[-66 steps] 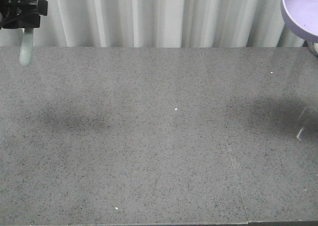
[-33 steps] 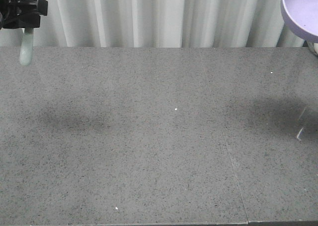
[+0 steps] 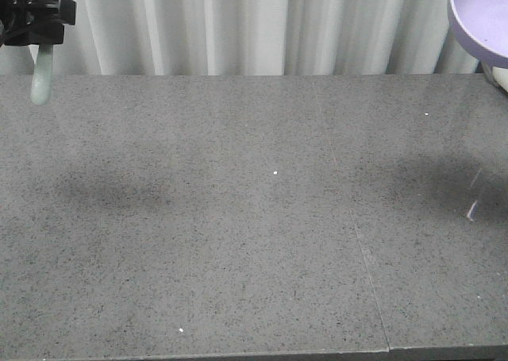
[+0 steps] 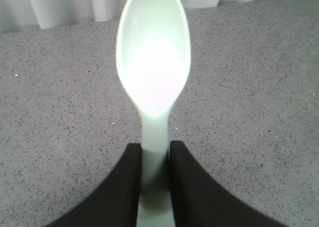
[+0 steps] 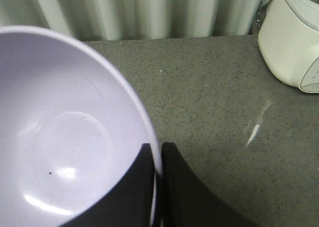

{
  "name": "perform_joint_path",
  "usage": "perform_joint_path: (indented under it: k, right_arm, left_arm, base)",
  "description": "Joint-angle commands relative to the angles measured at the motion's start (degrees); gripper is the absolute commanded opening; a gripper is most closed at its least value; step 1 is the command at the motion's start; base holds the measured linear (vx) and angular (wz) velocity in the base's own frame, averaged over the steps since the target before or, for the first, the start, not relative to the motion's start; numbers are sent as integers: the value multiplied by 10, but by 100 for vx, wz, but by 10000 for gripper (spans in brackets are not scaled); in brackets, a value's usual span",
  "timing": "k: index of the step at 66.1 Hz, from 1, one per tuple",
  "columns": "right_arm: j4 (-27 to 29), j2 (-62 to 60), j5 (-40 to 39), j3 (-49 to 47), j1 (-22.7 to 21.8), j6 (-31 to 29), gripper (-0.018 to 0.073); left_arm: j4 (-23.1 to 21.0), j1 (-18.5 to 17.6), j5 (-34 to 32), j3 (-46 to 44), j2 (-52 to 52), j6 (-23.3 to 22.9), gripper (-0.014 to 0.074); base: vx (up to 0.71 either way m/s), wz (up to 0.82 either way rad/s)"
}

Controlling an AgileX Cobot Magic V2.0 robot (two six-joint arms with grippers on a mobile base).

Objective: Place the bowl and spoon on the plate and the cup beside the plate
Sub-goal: 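Drive the base, holding spoon and bowl, toward the counter with the blue plate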

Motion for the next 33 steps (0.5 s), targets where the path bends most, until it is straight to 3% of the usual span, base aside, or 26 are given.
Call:
perform_joint_path:
  k: [1,33]
  right_arm:
    - [6,-17,-40,-18,-3,-4,-6]
    - [6,-17,-41,-18,-3,-4,-6]
  left_arm:
    - [-10,-3,-33,-18,-22,-6,-6]
    - [-10,-3,-33,-18,-22,-6,-6]
  base:
    - [-1,-6]
    - [-3,-12]
